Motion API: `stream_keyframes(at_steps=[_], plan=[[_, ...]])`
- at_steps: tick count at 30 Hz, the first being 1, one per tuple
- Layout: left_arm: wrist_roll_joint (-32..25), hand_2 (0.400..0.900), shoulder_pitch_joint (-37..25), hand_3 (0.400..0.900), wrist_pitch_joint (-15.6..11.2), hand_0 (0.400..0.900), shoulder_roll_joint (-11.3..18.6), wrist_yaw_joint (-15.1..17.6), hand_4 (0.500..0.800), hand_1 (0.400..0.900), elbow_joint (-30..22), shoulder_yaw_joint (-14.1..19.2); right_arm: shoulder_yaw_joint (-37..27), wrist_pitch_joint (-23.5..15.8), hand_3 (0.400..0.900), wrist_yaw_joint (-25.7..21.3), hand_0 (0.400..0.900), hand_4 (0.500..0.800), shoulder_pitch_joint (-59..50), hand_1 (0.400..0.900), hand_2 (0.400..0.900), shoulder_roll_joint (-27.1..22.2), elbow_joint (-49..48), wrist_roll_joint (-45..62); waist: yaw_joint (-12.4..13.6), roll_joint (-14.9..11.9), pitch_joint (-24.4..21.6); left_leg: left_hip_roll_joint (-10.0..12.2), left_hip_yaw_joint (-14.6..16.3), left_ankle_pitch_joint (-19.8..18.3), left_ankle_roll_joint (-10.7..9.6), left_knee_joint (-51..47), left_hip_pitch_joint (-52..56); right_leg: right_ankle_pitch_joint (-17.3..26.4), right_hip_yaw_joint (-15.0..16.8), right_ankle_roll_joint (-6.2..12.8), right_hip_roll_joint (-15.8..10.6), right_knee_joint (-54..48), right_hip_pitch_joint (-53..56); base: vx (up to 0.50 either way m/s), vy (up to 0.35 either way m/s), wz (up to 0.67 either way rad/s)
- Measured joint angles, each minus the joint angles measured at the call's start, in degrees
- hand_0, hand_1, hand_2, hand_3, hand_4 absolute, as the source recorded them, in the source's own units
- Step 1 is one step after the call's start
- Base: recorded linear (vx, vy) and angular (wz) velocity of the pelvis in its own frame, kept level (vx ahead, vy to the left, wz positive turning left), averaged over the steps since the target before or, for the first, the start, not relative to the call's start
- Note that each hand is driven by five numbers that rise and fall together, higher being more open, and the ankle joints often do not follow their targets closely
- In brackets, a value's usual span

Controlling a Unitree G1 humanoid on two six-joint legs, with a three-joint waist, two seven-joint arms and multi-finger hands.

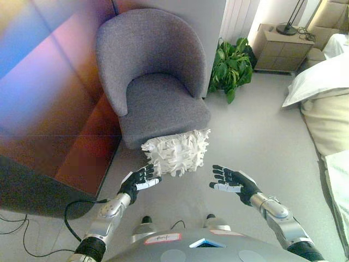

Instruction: Pick up the pillow and put it on the sofa.

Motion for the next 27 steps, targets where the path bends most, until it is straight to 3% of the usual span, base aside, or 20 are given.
stream_keyframes(at_steps=[15, 23, 27], plan=[[0.11, 0.900, -0.01, 0.900, 0.00, 0.900, 0.00, 0.04, 0.800, 0.900, -0.01, 0.00, -0.04, 0.02, 0.900, -0.01, 0.900, 0.800, 0.17, 0.900, 0.900, -0.03, 0.00, 0.00, -0.02, 1.22, 0.12, 0.53, -0.62, 0.00, 0.01, 0.00, -0.41, -0.20, -1.11, -0.29, 0.47, -0.02, -0.07, 0.00, -0.020, 0.00], [0.08, 0.900, -0.05, 0.900, -0.01, 0.900, -0.09, 0.04, 0.800, 0.900, -0.02, -0.08, -0.06, 0.01, 0.900, -0.07, 0.900, 0.800, 0.14, 0.900, 0.900, -0.18, 0.00, 0.06, -0.01, 2.36, 0.82, 2.05, -0.90, -0.07, 0.15, 0.76, -1.10, -0.44, -1.23, -0.71, 2.01, 0.09, -0.93, -0.03, -0.125, -0.02], [-0.10, 0.900, -1.85, 0.900, -0.04, 0.900, -0.07, 0.06, 0.800, 0.900, -0.06, -0.08, -0.02, 0.02, 0.900, -0.14, 0.900, 0.800, -0.99, 0.900, 0.900, -0.30, 0.02, 0.27, 0.61, 1.71, 3.81, 2.89, -1.24, -0.62, 0.88, 8.56, -5.14, -0.70, 0.34, -2.35, 3.43, 0.82, -1.44, -0.04, -0.181, -0.11]])
